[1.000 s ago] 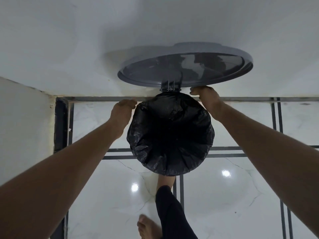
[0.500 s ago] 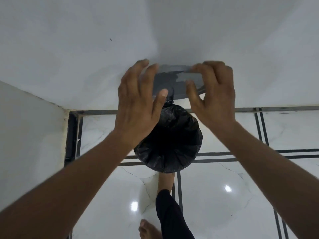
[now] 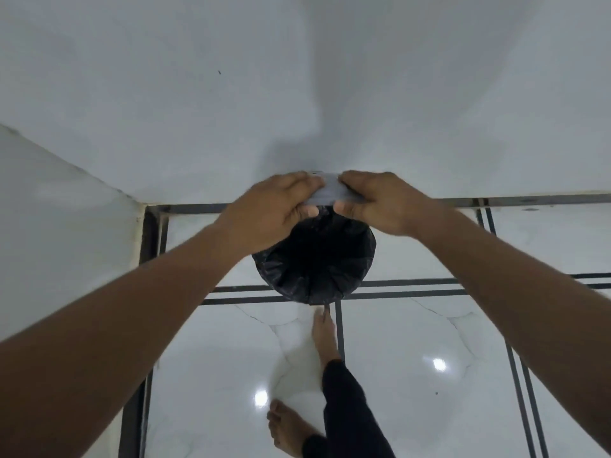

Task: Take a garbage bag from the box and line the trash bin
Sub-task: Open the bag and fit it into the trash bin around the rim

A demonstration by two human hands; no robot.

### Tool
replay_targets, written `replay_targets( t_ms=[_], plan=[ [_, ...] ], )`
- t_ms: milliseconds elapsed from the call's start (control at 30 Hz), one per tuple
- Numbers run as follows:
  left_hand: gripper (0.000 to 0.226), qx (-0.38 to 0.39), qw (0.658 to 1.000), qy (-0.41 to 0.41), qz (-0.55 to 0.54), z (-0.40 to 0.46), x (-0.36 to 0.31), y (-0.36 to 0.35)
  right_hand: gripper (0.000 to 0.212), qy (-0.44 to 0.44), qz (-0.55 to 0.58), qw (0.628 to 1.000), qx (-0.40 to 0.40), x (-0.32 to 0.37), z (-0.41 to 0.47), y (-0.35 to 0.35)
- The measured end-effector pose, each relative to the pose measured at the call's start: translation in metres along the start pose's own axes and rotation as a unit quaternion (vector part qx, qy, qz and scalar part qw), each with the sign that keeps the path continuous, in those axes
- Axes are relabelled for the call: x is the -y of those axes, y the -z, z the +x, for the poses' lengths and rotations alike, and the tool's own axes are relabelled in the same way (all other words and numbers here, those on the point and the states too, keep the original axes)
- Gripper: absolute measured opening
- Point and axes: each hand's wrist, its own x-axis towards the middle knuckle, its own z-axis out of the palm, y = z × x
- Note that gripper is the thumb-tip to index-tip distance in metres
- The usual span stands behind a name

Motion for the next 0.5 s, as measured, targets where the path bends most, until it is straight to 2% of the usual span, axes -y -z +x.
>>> replay_targets(
  t_ms=[100,233,400,500],
  plan=[
    [0.061,0.005,0.999,0.007,0.036,-0.035,-0.009,-0.037,0.075,0.018,-0.080,0.997,0.005,-0.006,-0.023,-0.049],
    [0.063,-0.001,0.997,0.022,0.079,-0.066,-0.023,-0.087,0.080,0.037,-0.124,0.990,-0.052,-0.027,-0.044,-0.123],
    [0.054,-0.017,0.994,0.045,0.097,-0.090,-0.039,-0.146,0.065,0.027,-0.118,0.990,-0.069,-0.049,-0.056,-0.185],
    [0.047,0.029,0.988,0.127,0.080,-0.100,-0.059,-0.171,0.054,-0.013,-0.115,0.993,-0.020,-0.050,-0.065,-0.200]
  ],
)
